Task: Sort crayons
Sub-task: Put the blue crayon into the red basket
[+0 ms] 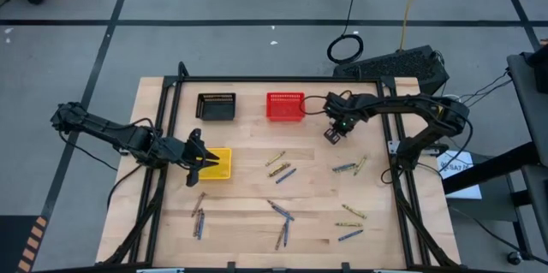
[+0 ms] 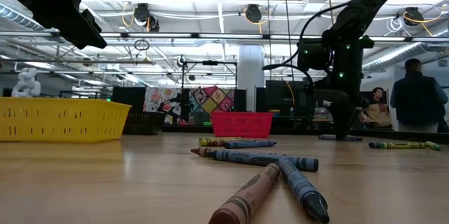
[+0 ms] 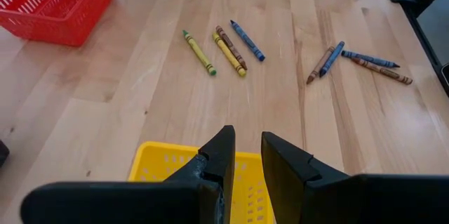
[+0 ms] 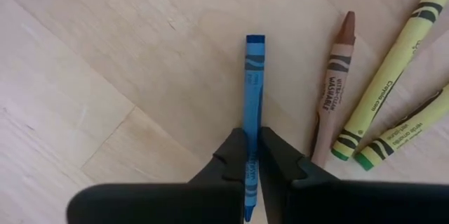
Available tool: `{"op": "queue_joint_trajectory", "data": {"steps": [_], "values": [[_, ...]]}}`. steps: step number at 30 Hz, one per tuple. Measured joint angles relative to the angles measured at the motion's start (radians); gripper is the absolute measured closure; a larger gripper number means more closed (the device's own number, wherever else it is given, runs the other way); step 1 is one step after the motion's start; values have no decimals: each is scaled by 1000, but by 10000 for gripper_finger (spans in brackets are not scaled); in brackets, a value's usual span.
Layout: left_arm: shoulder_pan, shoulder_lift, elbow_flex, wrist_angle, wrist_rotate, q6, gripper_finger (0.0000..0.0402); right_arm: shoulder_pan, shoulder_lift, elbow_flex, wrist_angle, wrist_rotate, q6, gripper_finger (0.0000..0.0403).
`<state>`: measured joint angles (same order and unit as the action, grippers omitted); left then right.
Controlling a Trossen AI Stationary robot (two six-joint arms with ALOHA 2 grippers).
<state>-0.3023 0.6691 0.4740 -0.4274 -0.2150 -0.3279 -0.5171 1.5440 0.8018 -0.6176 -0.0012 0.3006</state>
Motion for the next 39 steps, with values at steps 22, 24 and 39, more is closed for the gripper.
{"op": "queue_joint_trajectory", "data": {"steps": [22,24,39], "values": [[0,0,0,0,0,-2,326,33,-1,280,80,-31,-66,403],[0,0,0,0,0,0,327,33,-1,287,113,-32,-77,403],[0,0,0,0,0,2,327,32,14,287,496,-58,-59,403]]}}
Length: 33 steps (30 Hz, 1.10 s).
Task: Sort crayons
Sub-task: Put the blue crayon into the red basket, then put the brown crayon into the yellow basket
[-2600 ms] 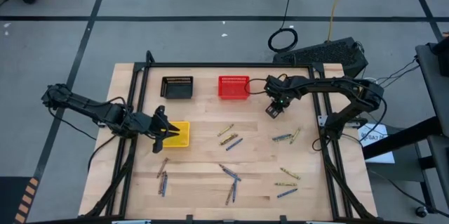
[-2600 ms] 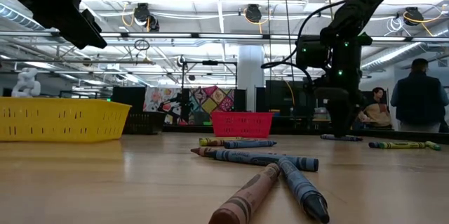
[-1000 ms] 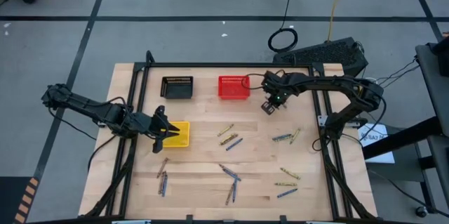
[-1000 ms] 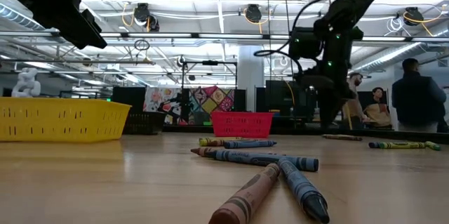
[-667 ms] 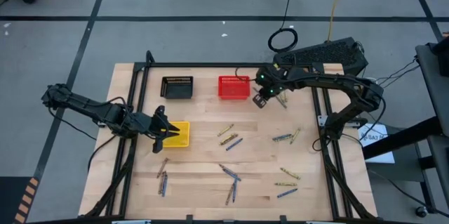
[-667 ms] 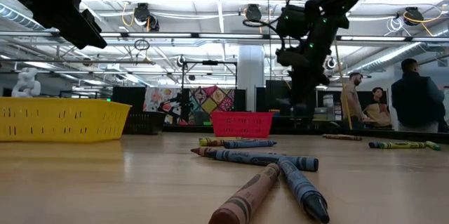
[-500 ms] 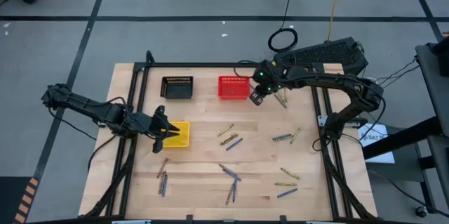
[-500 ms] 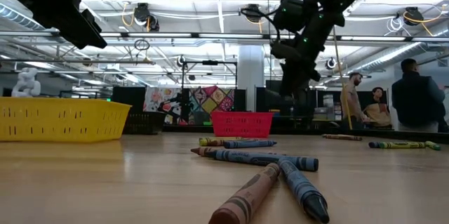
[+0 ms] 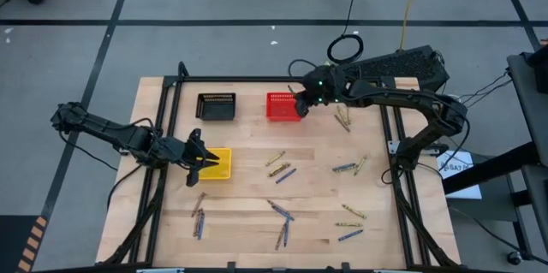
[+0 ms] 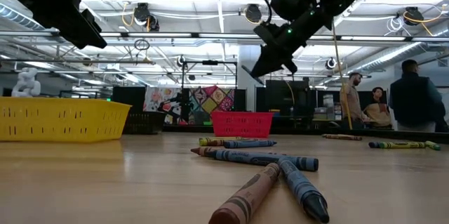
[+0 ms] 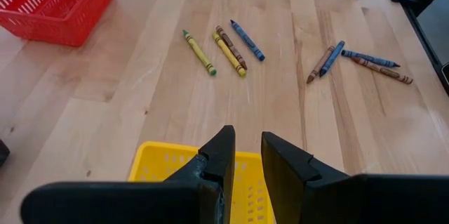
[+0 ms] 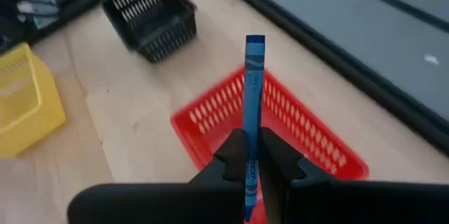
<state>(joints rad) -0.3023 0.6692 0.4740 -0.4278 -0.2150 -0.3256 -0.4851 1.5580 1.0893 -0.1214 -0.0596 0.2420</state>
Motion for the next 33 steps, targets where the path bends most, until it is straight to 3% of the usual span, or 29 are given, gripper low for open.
{"op": "queue_joint_trajectory", "data": {"steps": [5,9,19,33], "values": [[0,0,0,-1,0,5,327,-6,90,0,66,-77,-49,403],[0,0,0,-2,0,18,327,-7,154,0,91,-74,-89,403],[0,0,0,-3,-1,18,327,-6,215,0,73,-129,-202,401],[0,0,0,-1,-3,17,327,-6,217,0,92,-123,-216,314]]}}
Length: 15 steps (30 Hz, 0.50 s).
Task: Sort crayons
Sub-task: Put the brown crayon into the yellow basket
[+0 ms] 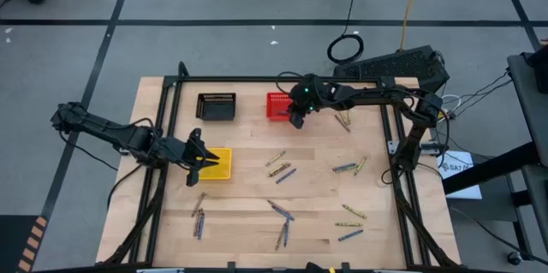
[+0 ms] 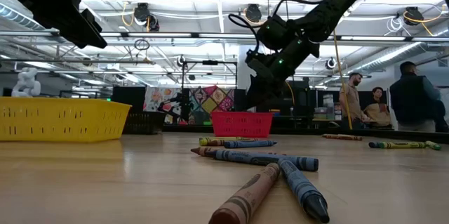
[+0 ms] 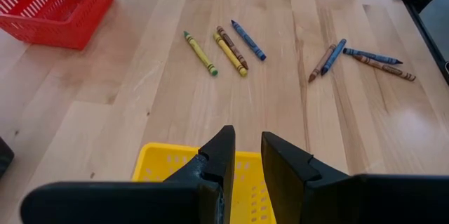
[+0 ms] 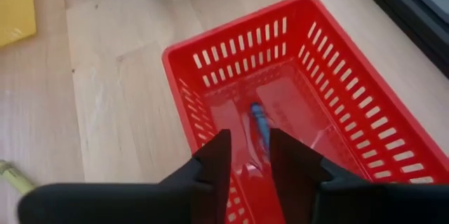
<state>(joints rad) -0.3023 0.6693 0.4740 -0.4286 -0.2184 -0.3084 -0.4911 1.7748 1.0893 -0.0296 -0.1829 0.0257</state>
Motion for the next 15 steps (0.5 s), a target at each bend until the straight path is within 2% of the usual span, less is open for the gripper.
{"op": "queue_joint_trajectory", "data": {"steps": [5,10,15], "values": [[0,0,0,3,2,-48,326,0,-9,0,3,-1,13,292],[0,15,0,6,27,-105,327,2,-45,0,4,-1,14,287],[0,53,0,111,31,-80,326,2,-92,0,4,-1,15,287]]}}
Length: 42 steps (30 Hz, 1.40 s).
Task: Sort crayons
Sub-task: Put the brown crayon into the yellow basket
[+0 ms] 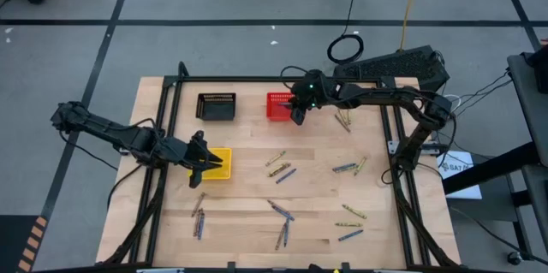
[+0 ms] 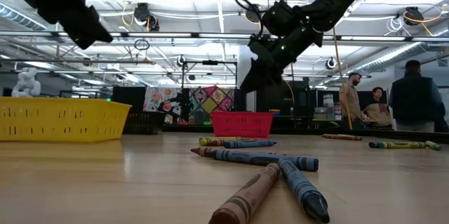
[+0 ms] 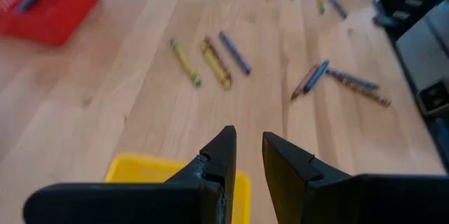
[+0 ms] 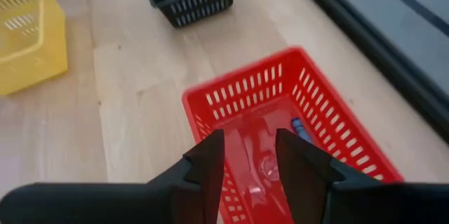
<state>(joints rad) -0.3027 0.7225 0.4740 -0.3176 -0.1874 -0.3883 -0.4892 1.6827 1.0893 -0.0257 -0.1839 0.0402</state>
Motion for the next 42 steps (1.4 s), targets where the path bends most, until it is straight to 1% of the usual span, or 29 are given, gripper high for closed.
{"op": "queue_joint_trajectory", "data": {"steps": [3,8,13,15,17,21,25,28,36,39,42], "values": [[-1,22,0,63,37,30,326,0,-25,0,0,0,0,287],[-1,71,0,103,199,18,326,0,-60,0,-1,2,0,287],[-1,147,0,100,211,-54,326,0,-85,0,-3,8,0,287],[-1,183,0,100,212,-122,326,0,-97,0,-13,32,3,287],[-1,214,0,90,221,-226,326,0,-109,0,-32,59,14,287],[-21,257,0,90,293,-398,326,0,-128,0,-70,101,26,287],[-72,283,14,82,294,-508,326,0,-137,0,-93,105,22,287],[-118,297,63,43,288,-598,326,0,-138,0,-115,106,19,287],[-242,375,206,-264,151,-810,326,0,-138,0,-168,105,19,287],[-267,417,208,-306,131,-910,326,0,-138,0,-190,105,19,287],[-288,466,208,-304,130,-972,326,0,-138,0,-200,105,19,287]]}}
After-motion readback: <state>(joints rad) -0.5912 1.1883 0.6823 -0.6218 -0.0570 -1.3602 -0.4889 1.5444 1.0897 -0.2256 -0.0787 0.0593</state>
